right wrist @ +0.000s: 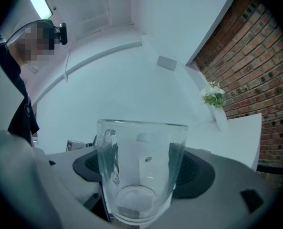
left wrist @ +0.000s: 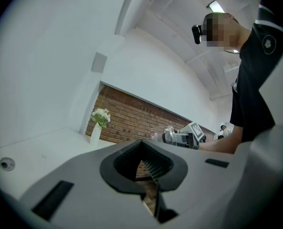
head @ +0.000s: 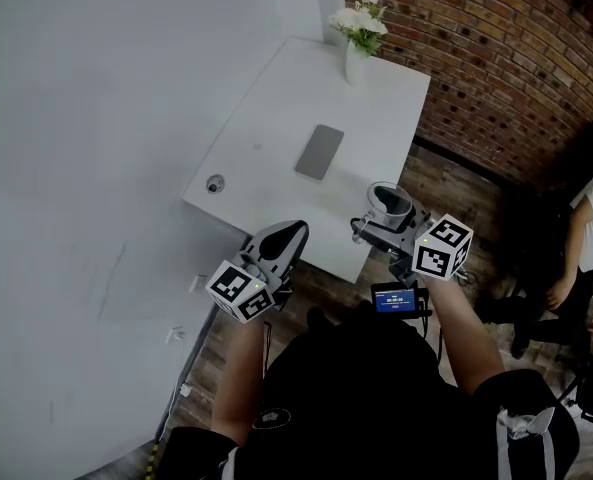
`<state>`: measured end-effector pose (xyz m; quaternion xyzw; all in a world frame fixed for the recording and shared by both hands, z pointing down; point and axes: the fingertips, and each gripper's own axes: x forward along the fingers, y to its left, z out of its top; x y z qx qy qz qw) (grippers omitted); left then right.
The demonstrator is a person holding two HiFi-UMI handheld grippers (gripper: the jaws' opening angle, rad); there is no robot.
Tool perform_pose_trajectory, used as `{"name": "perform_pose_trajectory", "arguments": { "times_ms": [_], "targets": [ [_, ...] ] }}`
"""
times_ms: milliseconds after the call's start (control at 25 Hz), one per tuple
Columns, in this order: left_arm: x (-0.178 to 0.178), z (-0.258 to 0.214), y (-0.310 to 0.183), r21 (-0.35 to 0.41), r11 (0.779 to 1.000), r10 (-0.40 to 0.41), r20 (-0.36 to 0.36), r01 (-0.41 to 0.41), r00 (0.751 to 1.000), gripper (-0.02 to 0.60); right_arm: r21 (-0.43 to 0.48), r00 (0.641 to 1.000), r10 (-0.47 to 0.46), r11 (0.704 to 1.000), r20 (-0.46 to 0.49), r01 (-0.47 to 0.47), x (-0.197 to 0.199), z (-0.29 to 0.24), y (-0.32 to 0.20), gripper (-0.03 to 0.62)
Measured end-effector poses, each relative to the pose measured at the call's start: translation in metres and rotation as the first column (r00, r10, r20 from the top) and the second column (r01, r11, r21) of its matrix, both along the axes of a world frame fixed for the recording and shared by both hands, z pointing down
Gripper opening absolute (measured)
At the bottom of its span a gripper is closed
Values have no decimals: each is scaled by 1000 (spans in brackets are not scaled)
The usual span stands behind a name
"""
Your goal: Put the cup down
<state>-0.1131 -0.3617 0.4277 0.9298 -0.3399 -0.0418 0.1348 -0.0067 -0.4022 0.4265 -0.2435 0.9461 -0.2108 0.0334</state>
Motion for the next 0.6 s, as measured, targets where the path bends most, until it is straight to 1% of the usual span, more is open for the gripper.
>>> {"name": "perform_pose_trajectory", "arguments": {
  "times_ms": [320, 600],
  "targets": [
    [-2, -3, -1, -2, 1000, -14, 8, 14, 1000, 9, -8, 1000, -23, 1000, -5, 23, -4, 2, -3, 405],
    [-1, -2, -6, -20, 1000, -24, 3, 24, 1000, 9, -47, 997, -78, 996, -10, 78, -19, 21, -20, 405]
  ]
}}
